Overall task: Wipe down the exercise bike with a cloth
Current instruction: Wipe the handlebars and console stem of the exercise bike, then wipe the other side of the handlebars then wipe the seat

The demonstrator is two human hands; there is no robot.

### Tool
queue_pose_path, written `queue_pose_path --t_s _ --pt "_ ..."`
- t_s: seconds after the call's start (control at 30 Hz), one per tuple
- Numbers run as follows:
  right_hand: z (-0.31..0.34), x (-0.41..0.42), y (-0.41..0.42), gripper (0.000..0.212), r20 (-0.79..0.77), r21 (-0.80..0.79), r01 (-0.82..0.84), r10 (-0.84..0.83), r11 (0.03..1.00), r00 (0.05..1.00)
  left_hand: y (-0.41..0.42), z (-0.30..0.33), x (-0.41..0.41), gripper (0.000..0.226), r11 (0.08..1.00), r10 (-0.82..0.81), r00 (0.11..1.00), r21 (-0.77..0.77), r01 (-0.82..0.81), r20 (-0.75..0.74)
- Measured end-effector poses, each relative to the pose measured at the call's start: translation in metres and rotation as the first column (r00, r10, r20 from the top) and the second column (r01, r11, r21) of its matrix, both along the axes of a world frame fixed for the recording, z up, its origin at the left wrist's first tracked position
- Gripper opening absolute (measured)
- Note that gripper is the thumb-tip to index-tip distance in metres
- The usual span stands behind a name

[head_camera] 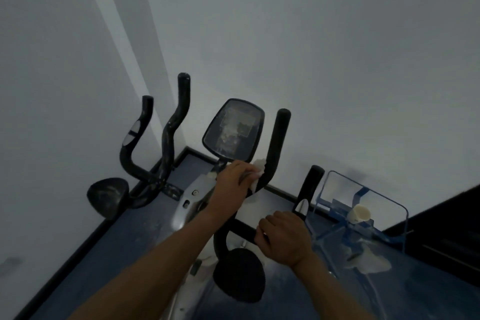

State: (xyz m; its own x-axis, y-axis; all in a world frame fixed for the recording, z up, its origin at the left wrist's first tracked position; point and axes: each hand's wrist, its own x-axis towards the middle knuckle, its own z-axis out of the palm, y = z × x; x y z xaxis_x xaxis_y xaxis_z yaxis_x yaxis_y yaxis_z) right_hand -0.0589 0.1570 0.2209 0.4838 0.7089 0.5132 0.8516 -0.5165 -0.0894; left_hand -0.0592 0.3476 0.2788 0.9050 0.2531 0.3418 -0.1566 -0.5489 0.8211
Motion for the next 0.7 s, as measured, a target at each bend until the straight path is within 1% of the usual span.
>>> queue_pose_path --t_s 0.13,0.23,0.3,0.33,0.4,0.43,0.47,0.5,0.53,0.63,0.67,0.7 --pt "0.000 0.002 -0.002 0.037 0.012 0.037 -0.036 0.035 0.999 0.999 0.005 0.006 -0.038 0.008 1.000 0.004 0.998 0.002 -0.004 -0.063" --pt "0.005 0.001 -0.003 0.036 -0.041 0.044 -0.048 0.050 0.998 0.998 0.001 0.016 -0.071 0.009 0.989 0.143 0.986 -0.036 -0.147 -0.084" --pt "0.012 -0.003 -0.002 0.036 -0.156 0.085 -0.046 0.059 0.995 0.986 -0.005 0.026 -0.096 0.013 0.962 0.228 0.968 -0.130 -0.241 -0.109" --pt "0.017 -0.008 0.000 0.035 -0.243 0.138 -0.042 0.075 0.990 0.967 -0.009 0.033 -0.109 0.018 0.944 0.270 0.956 -0.161 -0.287 -0.117" --pt "0.034 -0.022 0.008 0.030 -0.443 0.292 -0.039 0.171 0.956 0.880 -0.015 0.052 -0.137 0.028 0.908 0.347 0.931 -0.207 -0.364 -0.113" --pt "0.046 -0.033 0.014 0.027 -0.508 0.362 -0.055 0.246 0.931 0.826 -0.017 0.063 -0.153 0.033 0.893 0.367 0.925 -0.240 -0.381 -0.101" --pt "0.059 -0.047 0.020 0.025 -0.537 0.412 -0.091 0.322 0.907 0.780 -0.020 0.073 -0.169 0.038 0.881 0.378 0.922 -0.274 -0.386 -0.087" --pt "0.073 -0.063 0.027 0.026 -0.540 0.446 -0.142 0.393 0.884 0.744 -0.023 0.083 -0.186 0.042 0.871 0.387 0.919 -0.296 -0.392 -0.078" --pt "0.087 -0.081 0.033 0.034 -0.529 0.474 -0.197 0.457 0.858 0.715 -0.027 0.093 -0.204 0.047 0.864 0.397 0.915 -0.308 -0.399 -0.071" --pt "0.117 -0.135 0.047 0.066 -0.461 0.519 -0.359 0.607 0.776 0.647 -0.040 0.123 -0.259 0.055 0.851 0.439 0.898 -0.308 -0.425 -0.027" --pt "0.123 -0.152 0.051 0.069 -0.444 0.517 -0.406 0.641 0.754 0.626 -0.044 0.132 -0.278 0.055 0.843 0.455 0.890 -0.315 -0.435 -0.012" --pt "0.127 -0.169 0.055 0.067 -0.427 0.520 -0.442 0.671 0.731 0.607 -0.046 0.139 -0.298 0.051 0.833 0.475 0.880 -0.318 -0.452 -0.007"
